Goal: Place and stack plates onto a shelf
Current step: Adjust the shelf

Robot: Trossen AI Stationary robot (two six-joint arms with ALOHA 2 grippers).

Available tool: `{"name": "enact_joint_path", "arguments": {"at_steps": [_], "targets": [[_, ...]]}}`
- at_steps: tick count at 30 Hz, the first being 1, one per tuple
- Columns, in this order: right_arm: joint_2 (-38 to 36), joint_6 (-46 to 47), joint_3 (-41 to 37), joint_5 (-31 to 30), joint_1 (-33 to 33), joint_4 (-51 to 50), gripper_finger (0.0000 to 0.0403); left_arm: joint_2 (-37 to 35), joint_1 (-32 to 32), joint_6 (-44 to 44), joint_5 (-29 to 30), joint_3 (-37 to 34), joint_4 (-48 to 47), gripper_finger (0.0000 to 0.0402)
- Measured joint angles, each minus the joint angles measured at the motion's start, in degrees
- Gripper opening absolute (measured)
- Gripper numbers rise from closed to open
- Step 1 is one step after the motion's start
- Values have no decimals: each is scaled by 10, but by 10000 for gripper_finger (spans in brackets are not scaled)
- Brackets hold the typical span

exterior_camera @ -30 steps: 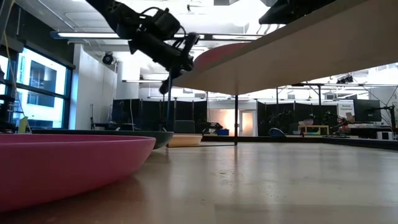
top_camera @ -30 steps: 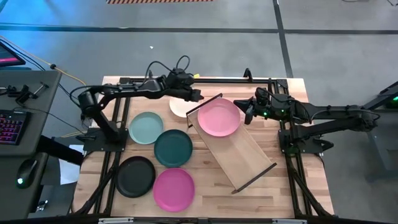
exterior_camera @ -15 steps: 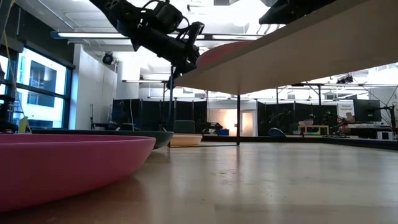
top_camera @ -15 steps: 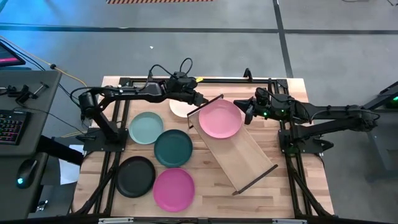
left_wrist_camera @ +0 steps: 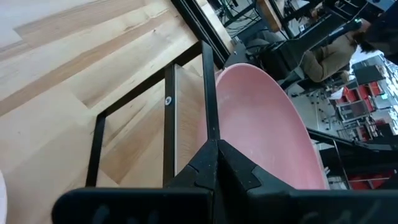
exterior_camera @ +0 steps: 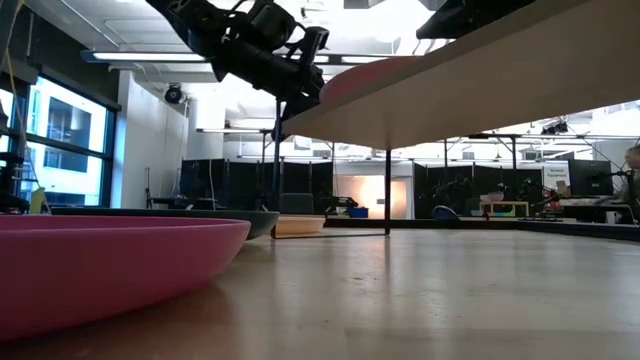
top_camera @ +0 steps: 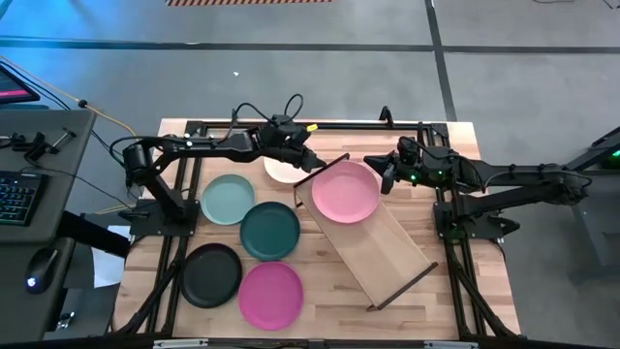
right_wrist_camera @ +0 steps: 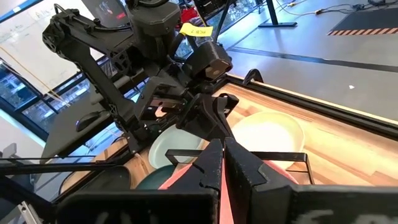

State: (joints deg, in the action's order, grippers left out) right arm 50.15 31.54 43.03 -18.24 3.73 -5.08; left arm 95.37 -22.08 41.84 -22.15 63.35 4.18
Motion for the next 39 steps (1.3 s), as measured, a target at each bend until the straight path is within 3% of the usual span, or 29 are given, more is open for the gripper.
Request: {"name": "enact_joint_path", "arguments": {"at_steps": [3,10,26,39], "targets": [[0,-5,0,-6,0,0,0,0,-9,0,3,0,0,0],[0,-9,0,-12,0,0,0,0,-23,-1,96,0,-5,0],[0,-19,0,-37,0,0,0,9,23,-24,107,-1,-21,0],[0,-16,0,-37,0,0,0,9,32,-40,45,-1,-27,0]]}}
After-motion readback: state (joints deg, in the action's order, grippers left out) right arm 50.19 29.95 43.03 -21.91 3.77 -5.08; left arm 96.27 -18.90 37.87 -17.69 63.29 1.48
